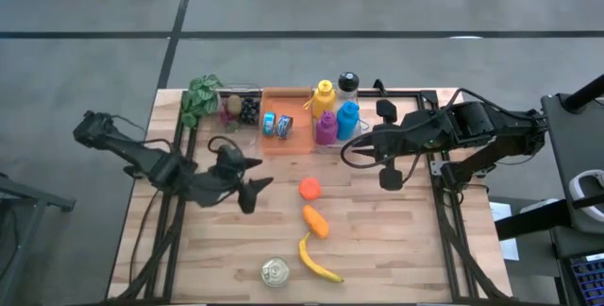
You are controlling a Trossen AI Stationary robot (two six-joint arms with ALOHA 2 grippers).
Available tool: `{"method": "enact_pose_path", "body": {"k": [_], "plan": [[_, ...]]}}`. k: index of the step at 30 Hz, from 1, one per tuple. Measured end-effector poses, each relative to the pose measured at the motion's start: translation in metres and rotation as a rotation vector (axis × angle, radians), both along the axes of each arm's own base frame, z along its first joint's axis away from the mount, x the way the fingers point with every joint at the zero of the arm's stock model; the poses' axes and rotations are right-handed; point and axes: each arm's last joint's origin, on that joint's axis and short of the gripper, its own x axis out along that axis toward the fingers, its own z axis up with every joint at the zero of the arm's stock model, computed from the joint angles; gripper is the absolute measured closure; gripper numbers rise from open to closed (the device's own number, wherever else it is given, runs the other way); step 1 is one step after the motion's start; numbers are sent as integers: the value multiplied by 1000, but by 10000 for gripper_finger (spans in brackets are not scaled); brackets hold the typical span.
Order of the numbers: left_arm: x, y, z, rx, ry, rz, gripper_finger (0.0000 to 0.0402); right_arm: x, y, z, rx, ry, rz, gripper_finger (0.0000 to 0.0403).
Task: Pick & Place Food Item
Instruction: Put the orange into the left transparent bin
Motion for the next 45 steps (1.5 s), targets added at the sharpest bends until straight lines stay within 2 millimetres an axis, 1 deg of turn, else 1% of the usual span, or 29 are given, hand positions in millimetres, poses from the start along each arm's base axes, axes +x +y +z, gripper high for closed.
{"method": "enact_pose_path", "body": {"k": [4,9,12,16,21,24,27,39,45], "plan": [[-3,-8,1,5,-14,-21,85,1,1,1,44,-12,-5,359],[-4,-9,1,40,2,-43,82,8,3,-4,92,7,-34,343],[-4,-9,1,66,14,-59,84,17,5,-10,109,30,-49,322],[-4,-10,0,51,28,-99,86,31,10,-21,127,75,-39,286],[-4,-11,-1,37,45,-136,82,48,19,-36,121,135,-29,238],[-4,-11,-1,65,59,-150,82,57,26,-46,111,170,-17,213],[-4,-11,-1,73,62,-154,84,63,32,-53,112,198,-16,192],[-4,-11,-1,76,63,-155,82,84,38,-84,128,328,-84,119],[-4,-11,-1,74,61,-155,87,91,40,-96,95,392,-77,85]]}}
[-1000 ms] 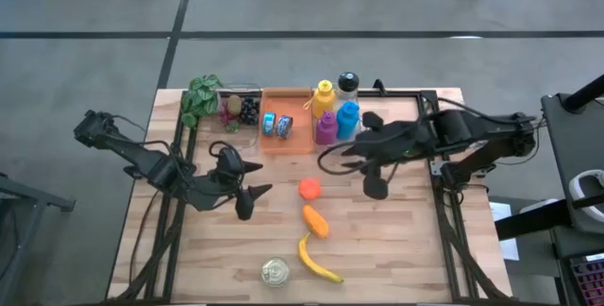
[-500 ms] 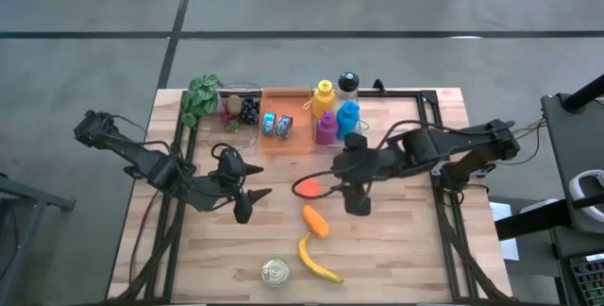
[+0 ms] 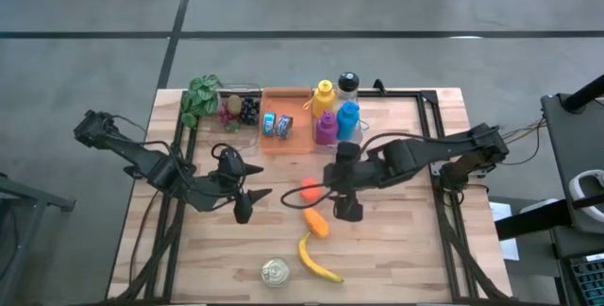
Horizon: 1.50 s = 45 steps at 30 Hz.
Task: Pick & Place Food Item
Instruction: Put the orange into the left transparent bin
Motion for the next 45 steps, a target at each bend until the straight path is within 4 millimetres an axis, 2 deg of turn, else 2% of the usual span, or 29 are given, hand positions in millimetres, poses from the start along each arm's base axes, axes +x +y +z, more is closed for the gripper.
{"method": "enact_pose_path", "body": {"k": [12,17,23,29,38,45], "plan": [[0,0,0,-1,-2,0,85,7,2,-13,21,51,-76,42],[0,0,0,-1,-1,0,86,7,2,-14,70,40,-158,44],[0,0,0,5,3,-4,82,7,3,-14,80,46,-158,44],[0,-3,-1,12,42,-117,87,7,5,-15,144,69,-121,44],[0,-3,-1,13,50,-140,89,7,4,-15,129,53,-157,44],[0,-3,-1,13,50,-140,89,7,3,-23,92,74,-158,44]]}}
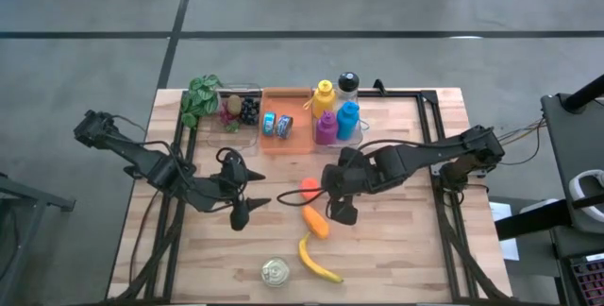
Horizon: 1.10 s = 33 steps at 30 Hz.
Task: Pick & Place Food Item
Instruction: Put the orange into the left transparent bin
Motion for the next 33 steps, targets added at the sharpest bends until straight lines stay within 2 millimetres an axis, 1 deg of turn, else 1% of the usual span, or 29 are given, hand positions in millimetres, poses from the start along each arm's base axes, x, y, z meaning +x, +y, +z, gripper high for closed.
{"method": "enact_pose_path", "body": {"k": [3,8,11,17,24,29,33], "plan": [[0,0,0,0,0,0,93,0,-1,-4,-28,12,-2,44],[0,0,0,0,0,-1,96,0,-1,-4,-29,6,-2,44],[0,0,0,0,0,-1,96,3,-1,-10,-19,-14,-29,44],[0,0,-1,4,7,-1,93,17,-14,-32,66,-104,-171,44],[0,0,-1,22,11,-15,98,20,-36,-59,115,-96,-338,44],[0,0,-1,23,11,-15,94,22,-36,-75,126,-122,-341,44],[0,0,-1,23,11,-15,96,21,-37,-80,140,-121,-378,44]]}}
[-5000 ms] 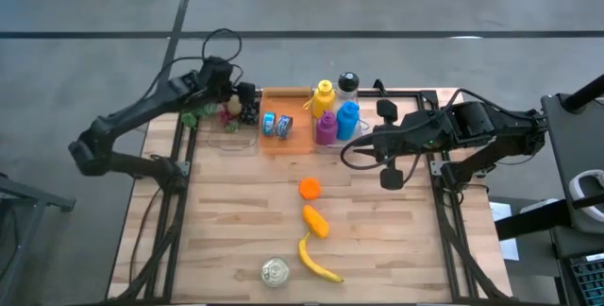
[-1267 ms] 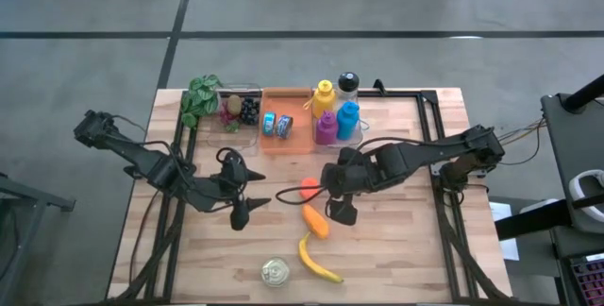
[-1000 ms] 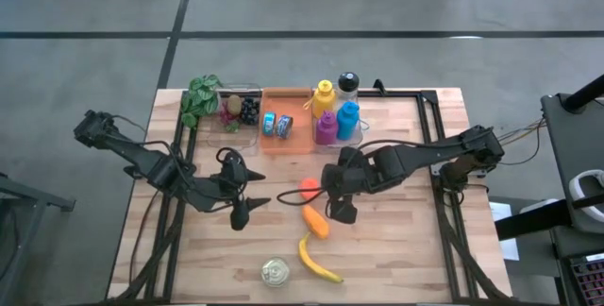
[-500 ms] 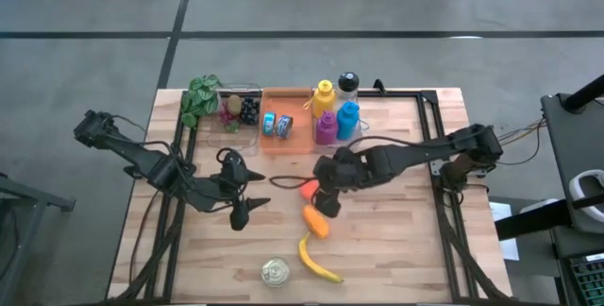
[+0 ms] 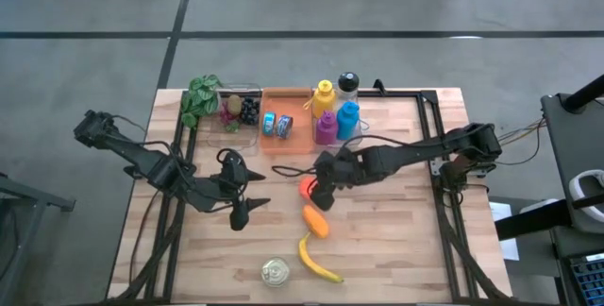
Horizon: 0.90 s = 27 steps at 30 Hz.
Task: Pick & Place Food Item
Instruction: Put the orange into the left transparent bin
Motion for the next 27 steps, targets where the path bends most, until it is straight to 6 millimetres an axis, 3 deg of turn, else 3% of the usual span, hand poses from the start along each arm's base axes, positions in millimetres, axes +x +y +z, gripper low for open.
{"method": "enact_pose_path", "body": {"k": [27], "plan": [[0,0,0,-1,0,2,100,-1,0,-3,-4,8,-3,44]]}}
